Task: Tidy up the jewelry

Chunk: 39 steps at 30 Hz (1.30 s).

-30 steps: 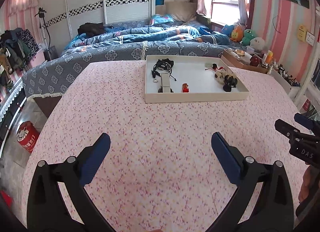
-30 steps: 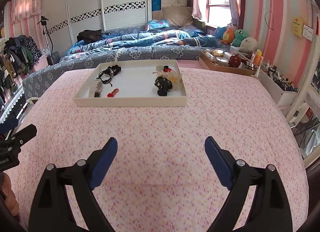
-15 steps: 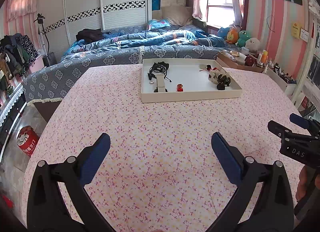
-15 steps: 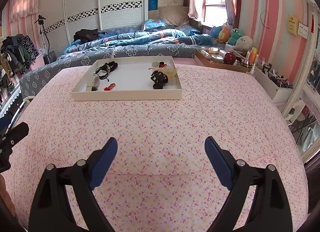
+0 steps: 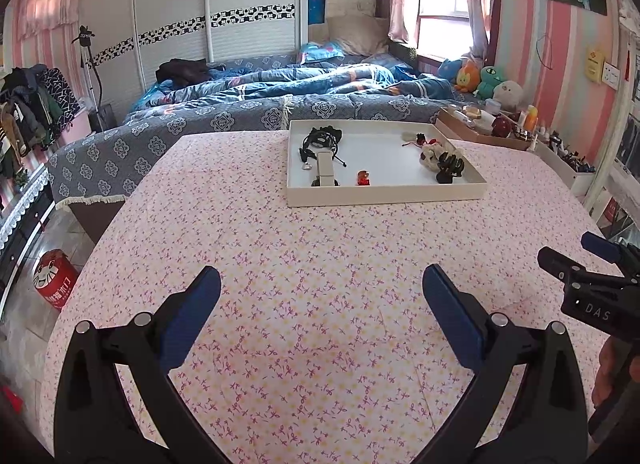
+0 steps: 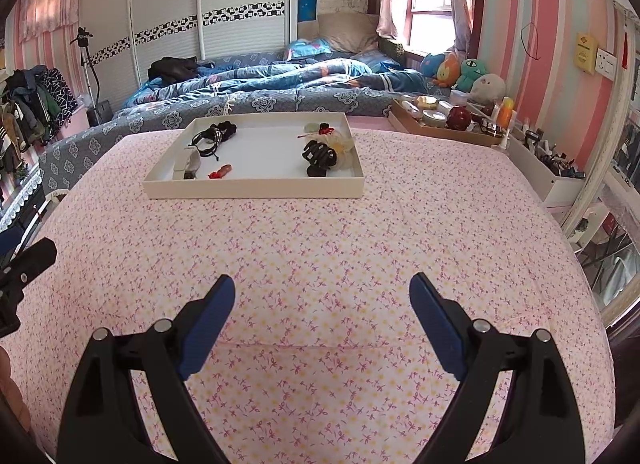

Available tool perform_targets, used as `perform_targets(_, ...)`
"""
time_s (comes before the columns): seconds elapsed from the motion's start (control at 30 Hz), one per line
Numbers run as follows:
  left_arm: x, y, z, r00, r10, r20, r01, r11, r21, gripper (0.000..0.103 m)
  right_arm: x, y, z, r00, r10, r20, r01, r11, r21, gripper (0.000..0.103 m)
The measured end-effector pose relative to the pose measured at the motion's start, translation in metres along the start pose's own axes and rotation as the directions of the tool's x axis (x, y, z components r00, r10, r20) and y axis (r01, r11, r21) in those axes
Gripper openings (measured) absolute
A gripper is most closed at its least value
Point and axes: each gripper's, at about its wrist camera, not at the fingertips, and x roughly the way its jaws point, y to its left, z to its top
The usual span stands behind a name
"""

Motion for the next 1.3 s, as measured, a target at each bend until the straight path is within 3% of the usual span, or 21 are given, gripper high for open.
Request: perform_targets(1.3, 0.0014, -0.0022, 0.0011, 1.0, 0.0, 0.0, 0.0, 1.0, 0.006, 0.1, 0.0018, -0.0038, 0.0024, 1.0, -0.018, 0.008, 0.018, 1.0, 0.007, 0.089)
